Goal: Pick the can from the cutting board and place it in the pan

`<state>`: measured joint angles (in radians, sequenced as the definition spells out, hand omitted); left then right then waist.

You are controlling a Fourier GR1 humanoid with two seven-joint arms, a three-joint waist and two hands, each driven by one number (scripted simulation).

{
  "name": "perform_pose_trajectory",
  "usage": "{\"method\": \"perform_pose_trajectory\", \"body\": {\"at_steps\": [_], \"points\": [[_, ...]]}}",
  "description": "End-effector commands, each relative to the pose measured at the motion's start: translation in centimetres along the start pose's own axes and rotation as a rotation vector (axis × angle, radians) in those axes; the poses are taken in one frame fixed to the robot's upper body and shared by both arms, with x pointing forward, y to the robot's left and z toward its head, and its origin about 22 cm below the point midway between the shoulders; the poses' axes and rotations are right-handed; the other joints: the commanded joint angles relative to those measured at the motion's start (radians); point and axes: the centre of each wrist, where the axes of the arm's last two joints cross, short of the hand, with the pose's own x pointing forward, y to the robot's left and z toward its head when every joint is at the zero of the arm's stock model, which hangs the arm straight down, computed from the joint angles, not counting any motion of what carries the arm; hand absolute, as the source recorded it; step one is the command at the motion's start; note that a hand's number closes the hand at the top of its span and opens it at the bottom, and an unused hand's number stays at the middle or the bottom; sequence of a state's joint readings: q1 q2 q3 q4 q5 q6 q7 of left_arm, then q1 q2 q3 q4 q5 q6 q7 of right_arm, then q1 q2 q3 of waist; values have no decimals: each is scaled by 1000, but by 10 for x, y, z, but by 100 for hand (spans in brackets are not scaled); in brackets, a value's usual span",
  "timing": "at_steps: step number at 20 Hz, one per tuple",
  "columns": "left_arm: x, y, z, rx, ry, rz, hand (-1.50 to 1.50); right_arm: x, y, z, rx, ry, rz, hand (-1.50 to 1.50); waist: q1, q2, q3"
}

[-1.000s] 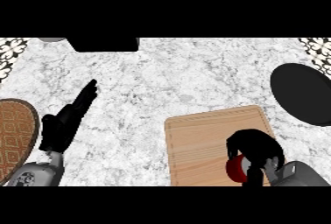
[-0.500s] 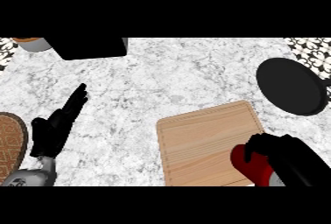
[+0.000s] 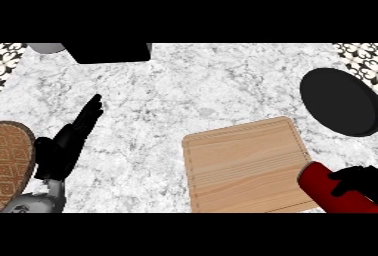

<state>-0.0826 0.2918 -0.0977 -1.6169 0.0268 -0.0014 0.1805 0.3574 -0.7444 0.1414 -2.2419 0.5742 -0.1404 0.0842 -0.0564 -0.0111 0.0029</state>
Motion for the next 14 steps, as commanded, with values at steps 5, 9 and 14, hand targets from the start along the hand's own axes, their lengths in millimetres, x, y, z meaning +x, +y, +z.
{"method": "perform_pose_trajectory", "body": {"at_steps": [5,9,14], "points": [[13,-14,-13,-21,-13,-2,0,-63,2,19,-165,115,-218,150,42,9,-1],[-8,3,-15,-47,-37,-18,0,-108,0,-1,-175,147,-229,150,56,13,-2],[15,-13,-26,-65,-22,-14,0,-157,10,-45,-227,177,-136,150,72,16,-2]]}}
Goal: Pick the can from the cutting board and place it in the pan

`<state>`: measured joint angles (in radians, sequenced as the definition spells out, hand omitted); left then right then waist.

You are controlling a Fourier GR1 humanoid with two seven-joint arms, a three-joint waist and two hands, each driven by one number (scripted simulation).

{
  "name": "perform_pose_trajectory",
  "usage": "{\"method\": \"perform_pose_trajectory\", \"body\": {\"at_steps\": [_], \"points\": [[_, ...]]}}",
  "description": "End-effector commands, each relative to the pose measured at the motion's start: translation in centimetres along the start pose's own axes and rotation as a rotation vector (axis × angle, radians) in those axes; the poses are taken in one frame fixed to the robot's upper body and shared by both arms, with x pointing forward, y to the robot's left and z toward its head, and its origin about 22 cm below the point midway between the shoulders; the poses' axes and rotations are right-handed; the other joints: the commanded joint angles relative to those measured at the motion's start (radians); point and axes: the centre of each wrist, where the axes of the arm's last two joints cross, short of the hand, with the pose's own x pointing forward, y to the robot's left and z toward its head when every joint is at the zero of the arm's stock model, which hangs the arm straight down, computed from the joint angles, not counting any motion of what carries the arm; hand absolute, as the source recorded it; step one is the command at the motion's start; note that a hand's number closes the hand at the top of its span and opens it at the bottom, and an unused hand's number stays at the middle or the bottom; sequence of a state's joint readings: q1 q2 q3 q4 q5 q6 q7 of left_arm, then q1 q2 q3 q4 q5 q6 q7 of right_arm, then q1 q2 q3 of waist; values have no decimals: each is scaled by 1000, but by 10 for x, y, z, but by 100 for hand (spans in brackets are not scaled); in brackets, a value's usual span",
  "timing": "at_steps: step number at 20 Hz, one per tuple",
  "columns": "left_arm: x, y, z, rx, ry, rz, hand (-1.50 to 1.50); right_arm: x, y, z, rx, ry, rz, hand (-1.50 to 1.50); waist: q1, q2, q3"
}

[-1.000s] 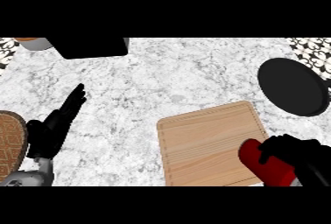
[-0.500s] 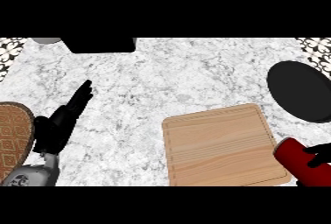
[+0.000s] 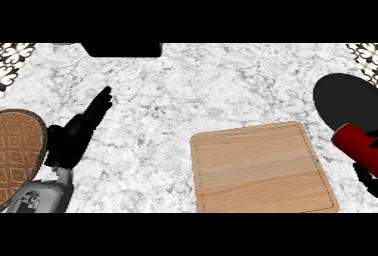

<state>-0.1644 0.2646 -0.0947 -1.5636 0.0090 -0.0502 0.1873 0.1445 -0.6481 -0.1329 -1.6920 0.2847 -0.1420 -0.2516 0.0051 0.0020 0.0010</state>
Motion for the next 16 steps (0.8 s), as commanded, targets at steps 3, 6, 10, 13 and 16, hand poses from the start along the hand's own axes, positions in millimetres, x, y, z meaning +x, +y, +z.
{"method": "perform_pose_trajectory", "body": {"at_steps": [3,6,10,13,16], "points": [[9,-4,2,-5,-21,-1,0,-62,16,-29,-71,42,57,150,12,2,1],[-6,-1,14,-18,-6,8,0,-69,21,-58,-86,49,70,150,12,1,0],[-3,9,14,-22,-5,-4,0,-95,7,-80,-122,44,75,150,17,2,0],[-8,-8,-6,-12,-10,-4,0,-113,10,-85,-106,45,76,150,19,8,1],[-8,-1,5,-20,-24,-1,0,-107,28,-109,-110,56,73,150,31,9,2]]}}
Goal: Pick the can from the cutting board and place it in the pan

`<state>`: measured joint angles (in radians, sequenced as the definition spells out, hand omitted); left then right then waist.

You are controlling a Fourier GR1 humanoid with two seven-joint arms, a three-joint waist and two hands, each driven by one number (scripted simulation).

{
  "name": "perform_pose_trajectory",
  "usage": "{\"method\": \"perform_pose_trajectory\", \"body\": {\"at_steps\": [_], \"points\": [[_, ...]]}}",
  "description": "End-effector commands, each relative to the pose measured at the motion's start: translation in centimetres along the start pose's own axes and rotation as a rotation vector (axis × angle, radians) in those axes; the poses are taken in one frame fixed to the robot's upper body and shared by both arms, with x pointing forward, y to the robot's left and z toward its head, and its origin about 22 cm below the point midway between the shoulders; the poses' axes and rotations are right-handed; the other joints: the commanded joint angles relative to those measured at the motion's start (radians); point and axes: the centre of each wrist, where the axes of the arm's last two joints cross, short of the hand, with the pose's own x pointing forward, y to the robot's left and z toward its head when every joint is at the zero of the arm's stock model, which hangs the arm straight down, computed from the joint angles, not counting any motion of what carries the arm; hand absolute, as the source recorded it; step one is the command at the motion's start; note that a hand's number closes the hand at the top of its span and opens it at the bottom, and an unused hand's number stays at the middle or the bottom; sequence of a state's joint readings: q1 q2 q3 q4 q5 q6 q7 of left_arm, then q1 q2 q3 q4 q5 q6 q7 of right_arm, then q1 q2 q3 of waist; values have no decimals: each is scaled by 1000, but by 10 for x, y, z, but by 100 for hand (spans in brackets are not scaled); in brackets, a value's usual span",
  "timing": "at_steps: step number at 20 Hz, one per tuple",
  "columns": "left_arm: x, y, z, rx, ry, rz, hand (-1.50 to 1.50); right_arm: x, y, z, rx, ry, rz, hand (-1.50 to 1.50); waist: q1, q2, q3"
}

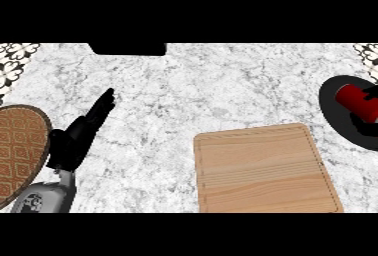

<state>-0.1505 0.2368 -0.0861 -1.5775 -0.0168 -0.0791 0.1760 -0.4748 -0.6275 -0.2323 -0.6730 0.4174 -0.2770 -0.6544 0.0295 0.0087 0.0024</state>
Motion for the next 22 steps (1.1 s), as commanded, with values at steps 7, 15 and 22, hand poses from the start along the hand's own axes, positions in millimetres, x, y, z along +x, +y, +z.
{"method": "perform_pose_trajectory", "body": {"at_steps": [7,15,22], "points": [[13,-2,-5,-9,-27,-9,0,-13,5,-19,-19,4,9,150,14,8,2],[25,-22,-15,-33,-35,-18,0,-14,7,-20,224,265,-8,-150,45,23,5],[11,-9,-6,-33,-26,-11,0,-17,14,-11,87,219,-310,-150,45,24,9]]}}
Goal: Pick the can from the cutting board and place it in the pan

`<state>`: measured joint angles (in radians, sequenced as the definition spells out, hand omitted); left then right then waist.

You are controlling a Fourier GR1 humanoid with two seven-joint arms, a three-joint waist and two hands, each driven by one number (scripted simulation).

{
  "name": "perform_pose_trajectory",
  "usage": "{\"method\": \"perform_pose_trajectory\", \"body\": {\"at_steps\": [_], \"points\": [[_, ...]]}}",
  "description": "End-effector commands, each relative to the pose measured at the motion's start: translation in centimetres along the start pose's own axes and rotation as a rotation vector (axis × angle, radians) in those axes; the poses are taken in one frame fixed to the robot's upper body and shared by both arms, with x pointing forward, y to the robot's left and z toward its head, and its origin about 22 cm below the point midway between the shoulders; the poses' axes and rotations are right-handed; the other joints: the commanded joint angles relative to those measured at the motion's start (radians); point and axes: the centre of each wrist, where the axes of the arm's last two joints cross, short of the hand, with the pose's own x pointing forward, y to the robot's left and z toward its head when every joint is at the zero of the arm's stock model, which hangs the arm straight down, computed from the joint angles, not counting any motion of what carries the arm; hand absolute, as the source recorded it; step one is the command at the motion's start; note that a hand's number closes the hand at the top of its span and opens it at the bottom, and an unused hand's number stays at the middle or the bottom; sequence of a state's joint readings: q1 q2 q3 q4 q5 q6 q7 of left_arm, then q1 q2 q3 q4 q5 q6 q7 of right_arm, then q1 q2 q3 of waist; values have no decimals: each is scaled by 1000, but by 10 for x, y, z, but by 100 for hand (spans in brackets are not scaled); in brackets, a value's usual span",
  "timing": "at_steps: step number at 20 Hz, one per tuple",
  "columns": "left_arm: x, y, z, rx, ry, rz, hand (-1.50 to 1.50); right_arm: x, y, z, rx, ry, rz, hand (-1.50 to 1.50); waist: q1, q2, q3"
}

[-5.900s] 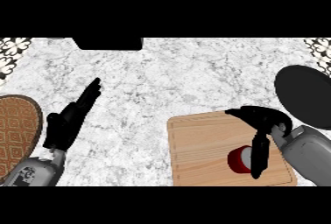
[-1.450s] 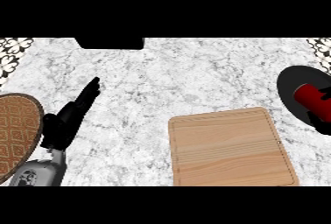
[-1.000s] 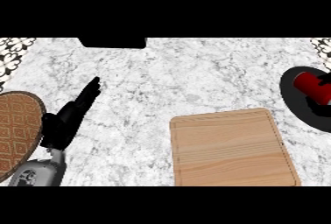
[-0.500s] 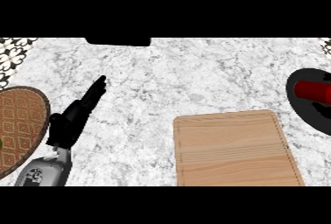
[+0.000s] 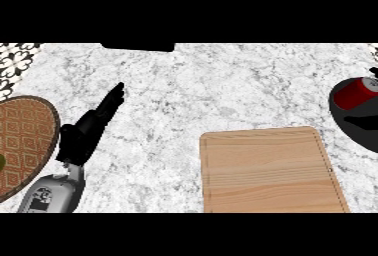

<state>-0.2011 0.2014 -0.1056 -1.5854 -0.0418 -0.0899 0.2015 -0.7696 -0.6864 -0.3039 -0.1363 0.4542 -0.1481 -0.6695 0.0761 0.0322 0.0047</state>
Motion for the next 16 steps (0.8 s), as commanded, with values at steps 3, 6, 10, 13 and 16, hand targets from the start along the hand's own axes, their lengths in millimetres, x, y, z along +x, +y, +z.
{"method": "perform_pose_trajectory", "body": {"at_steps": [3,6,10,13,16], "points": [[-9,2,4,8,12,3,0,2,-6,-3,-82,-73,-320,-150,-11,0,5],[3,-8,2,4,7,10,0,-9,-20,5,-80,-58,-444,-150,-14,-3,6],[-1,-5,-3,10,4,9,0,-17,-33,12,-20,-53,-537,-150,-11,4,6],[-2,1,5,27,13,9,0,-46,-54,43,4,-67,-566,-150,-18,1,8],[-6,6,7,17,7,12,0,-54,-68,54,27,-142,-606,-150,-29,-4,6]]}}
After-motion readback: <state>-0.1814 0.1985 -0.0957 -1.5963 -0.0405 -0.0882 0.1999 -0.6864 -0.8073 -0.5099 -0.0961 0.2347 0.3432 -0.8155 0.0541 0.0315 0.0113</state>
